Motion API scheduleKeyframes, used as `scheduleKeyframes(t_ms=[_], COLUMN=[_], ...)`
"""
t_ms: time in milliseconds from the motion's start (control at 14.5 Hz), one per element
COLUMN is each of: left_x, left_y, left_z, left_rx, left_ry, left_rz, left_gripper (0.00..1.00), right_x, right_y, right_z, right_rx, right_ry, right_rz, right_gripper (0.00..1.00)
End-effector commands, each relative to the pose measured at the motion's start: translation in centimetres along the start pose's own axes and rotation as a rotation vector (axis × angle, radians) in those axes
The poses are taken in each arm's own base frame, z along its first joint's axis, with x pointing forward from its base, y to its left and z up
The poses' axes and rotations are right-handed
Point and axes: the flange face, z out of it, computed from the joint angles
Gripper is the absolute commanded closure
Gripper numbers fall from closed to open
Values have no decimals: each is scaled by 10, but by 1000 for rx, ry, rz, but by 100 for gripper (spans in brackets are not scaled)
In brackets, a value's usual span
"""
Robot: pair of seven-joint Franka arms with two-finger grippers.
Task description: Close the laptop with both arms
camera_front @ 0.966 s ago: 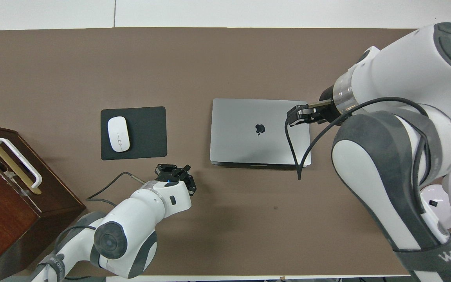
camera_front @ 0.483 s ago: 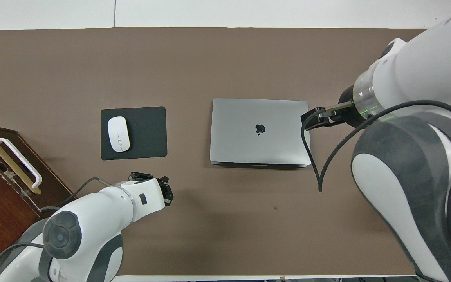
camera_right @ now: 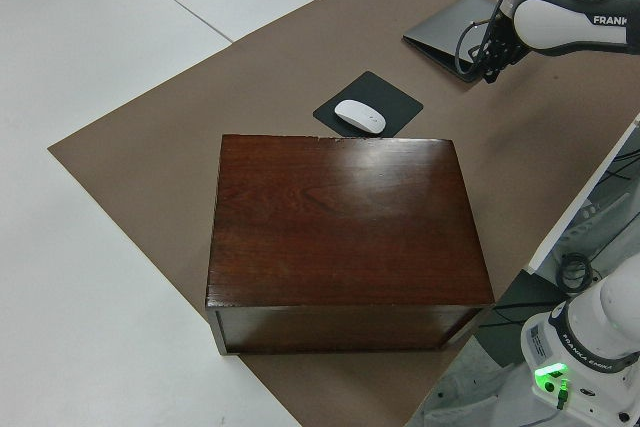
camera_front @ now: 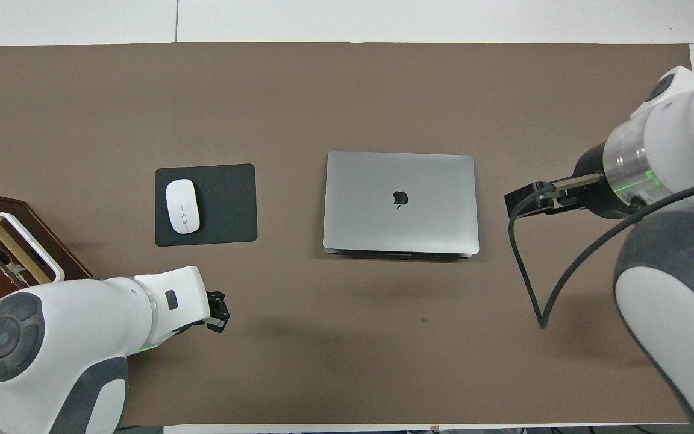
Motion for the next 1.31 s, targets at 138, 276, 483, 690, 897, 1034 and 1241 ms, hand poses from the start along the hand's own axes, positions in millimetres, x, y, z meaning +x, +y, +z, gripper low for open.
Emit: scheduleKeyframes(t_ms=[138, 276, 483, 690, 897, 1034, 1241], left_x=[-13, -20, -24, -33, -40, -44, -43], left_y=[-22, -34, -52, -82, -107, -124, -146], left_z=[-31, -44, -69, -105, -129, -145, -167], left_rx=[21, 19, 8, 3, 12, 29, 127], left_ry=[-99, -105, -131, -130, -88, -52, 4], left_rz=[-24, -57, -103, -191, -265, -306, -356], left_gripper=[13, 0, 0, 0, 0, 0, 0], right_x=[2, 5, 10, 7, 6, 7, 8], right_y=[40, 46, 54, 48, 54, 56, 72], right_z=[8, 13, 15, 17, 19, 17, 18], right_rx=[-30, -82, -82, -79, -72, -65, -64], right_ry=[-7, 2, 16, 4, -2, 4, 3], right_rz=[35, 32, 14, 11, 22, 23, 52], right_gripper=[0, 0, 0, 0, 0, 0, 0])
